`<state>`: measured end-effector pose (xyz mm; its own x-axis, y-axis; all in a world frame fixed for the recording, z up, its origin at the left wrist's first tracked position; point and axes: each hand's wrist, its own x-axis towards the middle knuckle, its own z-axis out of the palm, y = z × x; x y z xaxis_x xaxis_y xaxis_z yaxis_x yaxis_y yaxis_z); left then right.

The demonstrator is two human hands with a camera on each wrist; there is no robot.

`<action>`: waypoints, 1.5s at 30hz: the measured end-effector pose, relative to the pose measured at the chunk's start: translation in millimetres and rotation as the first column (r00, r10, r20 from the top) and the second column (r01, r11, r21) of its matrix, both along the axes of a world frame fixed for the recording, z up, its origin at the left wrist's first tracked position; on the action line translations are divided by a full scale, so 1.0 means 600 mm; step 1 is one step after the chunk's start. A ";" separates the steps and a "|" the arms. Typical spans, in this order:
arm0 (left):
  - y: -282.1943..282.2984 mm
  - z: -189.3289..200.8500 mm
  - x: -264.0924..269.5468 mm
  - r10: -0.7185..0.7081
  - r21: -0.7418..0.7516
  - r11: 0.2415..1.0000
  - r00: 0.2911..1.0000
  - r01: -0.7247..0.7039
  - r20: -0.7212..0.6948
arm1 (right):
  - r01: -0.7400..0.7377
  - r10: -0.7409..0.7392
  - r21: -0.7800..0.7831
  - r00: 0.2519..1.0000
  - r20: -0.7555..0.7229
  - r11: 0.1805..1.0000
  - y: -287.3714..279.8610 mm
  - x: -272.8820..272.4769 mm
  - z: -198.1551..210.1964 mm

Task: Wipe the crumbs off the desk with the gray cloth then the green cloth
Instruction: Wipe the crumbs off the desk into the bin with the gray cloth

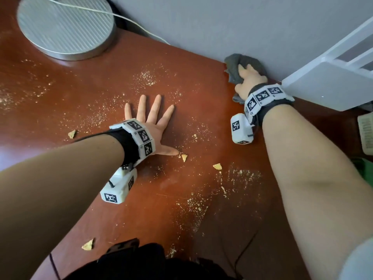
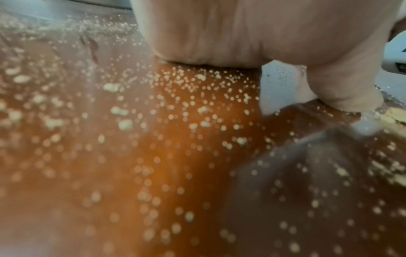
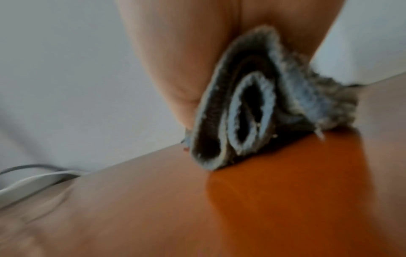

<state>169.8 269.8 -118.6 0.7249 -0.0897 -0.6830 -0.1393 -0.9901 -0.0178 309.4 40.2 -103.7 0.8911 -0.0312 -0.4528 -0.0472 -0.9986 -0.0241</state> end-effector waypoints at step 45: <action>-0.003 -0.002 -0.002 -0.003 0.017 1.000 1.000 0.003 0.003 | 0.278 -0.297 0.156 0.948 0.114 0.948 -0.052 -0.023 0.005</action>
<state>168.7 267.9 -120.1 0.7266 -0.0804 -0.6824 -0.1427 -0.9891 -0.0354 295.7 9.2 -100.4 0.9062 -0.2410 -0.3475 -0.3183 -0.9297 -0.1852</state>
